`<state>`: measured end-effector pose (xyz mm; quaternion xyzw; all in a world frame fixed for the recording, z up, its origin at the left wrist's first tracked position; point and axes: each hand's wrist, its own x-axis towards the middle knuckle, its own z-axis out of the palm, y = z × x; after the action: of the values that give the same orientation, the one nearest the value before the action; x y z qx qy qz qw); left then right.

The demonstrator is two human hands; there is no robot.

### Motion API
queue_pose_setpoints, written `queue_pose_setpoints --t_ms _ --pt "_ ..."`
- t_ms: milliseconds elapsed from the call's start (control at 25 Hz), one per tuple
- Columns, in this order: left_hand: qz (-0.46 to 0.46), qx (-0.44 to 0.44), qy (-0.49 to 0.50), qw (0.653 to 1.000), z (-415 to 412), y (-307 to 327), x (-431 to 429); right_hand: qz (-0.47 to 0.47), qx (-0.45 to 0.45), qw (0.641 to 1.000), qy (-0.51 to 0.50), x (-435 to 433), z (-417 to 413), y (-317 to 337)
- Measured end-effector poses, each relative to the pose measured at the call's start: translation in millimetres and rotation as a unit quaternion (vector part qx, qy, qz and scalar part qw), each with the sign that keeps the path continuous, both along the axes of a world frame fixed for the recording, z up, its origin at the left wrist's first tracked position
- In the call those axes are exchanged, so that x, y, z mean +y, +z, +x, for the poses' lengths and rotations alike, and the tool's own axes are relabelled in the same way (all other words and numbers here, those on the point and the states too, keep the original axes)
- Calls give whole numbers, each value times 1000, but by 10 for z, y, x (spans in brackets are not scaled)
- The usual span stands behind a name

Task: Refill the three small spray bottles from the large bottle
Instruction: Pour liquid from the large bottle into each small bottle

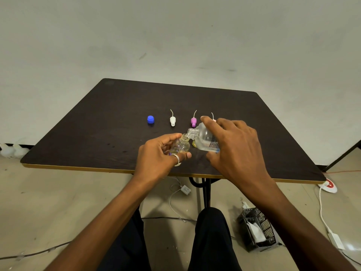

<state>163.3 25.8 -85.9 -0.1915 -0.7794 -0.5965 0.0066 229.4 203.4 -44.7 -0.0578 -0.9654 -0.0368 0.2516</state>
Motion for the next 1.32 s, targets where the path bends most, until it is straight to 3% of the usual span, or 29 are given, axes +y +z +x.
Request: queue_pose_setpoints --t_ms 1320 --pt "2 -15 -5 1000 5 -23 -2 18 -7 1000 -6 -12 7 -3"
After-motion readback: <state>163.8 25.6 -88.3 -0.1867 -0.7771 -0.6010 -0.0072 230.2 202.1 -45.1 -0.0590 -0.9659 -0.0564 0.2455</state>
